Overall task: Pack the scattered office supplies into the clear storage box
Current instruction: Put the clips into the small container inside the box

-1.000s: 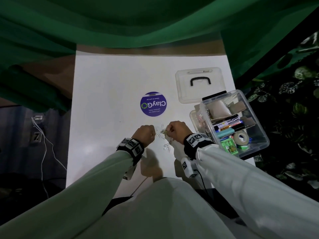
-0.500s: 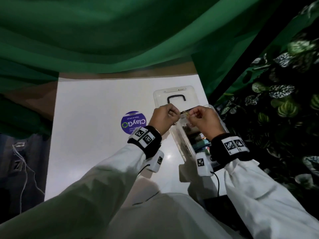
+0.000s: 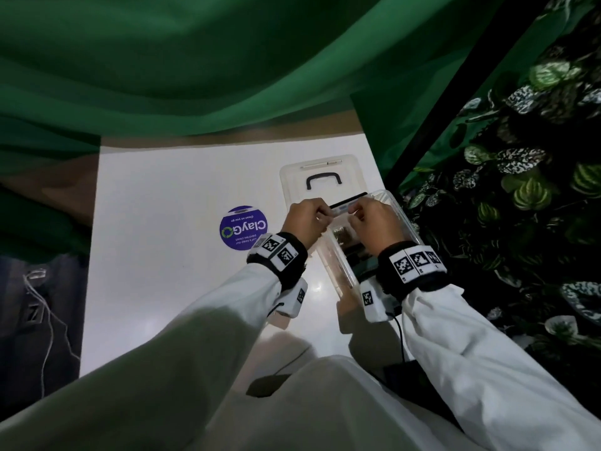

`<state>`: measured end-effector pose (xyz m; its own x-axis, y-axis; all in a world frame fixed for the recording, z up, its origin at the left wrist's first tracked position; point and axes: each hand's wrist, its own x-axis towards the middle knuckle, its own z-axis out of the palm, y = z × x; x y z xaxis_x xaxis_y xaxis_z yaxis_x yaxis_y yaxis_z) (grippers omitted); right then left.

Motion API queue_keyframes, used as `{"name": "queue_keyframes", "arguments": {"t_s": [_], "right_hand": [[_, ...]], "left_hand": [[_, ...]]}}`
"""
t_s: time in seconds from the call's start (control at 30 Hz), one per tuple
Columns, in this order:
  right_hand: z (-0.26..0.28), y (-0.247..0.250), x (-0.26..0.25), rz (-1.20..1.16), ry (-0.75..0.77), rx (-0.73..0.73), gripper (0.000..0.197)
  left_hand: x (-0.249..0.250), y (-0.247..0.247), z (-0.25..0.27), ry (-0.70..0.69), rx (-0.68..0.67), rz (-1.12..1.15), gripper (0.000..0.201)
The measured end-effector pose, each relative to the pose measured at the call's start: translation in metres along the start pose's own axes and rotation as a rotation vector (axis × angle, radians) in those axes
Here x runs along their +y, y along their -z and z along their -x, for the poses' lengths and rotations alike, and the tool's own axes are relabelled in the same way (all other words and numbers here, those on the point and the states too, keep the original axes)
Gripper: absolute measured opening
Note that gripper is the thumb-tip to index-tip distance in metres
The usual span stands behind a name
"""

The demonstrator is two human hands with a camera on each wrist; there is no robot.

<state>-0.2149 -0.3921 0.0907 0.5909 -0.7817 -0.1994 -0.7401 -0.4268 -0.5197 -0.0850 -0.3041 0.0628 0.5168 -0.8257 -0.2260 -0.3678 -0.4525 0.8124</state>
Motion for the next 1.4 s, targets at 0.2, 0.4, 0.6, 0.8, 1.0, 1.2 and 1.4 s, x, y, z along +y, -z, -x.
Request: {"name": "queue_keyframes", "arguments": {"t_s": [0.2,0.4,0.6,0.8,1.0,1.2,1.4], "right_hand": [[0.034,-0.046,-0.041,-0.162,0.227,-0.137,0.013],[0.055,-0.144,-0.035,0.174,0.121,-0.632,0.035],[0.073,-0.186,-0.03,0.272,0.318,-0.618,0.044],[0.064,-0.202,-0.03,0.238,0.399,-0.559,0.021],[0.049,-0.212,-0.036,0.019,0.22,-0.443,0.013],[0.055,-0.216,-0.043,0.107,0.184,-0.429,0.06],[0.065,-0.23,-0.052,0.301,0.356,-0.393,0.023]], "left_hand": [[-0.085,0.037,0.025,0.056,0.0,-0.208,0.016],[-0.178,0.044,0.077,0.148,-0.261,-0.617,0.06],[-0.195,0.029,0.106,0.003,-0.324,-0.619,0.069],[-0.205,0.036,0.106,-0.052,-0.248,-0.525,0.029],[-0.212,0.037,0.1,-0.131,-0.164,-0.486,0.016],[-0.213,0.037,0.1,-0.113,-0.152,-0.573,0.024],[-0.212,0.048,0.104,-0.08,-0.161,-0.791,0.026]]}}
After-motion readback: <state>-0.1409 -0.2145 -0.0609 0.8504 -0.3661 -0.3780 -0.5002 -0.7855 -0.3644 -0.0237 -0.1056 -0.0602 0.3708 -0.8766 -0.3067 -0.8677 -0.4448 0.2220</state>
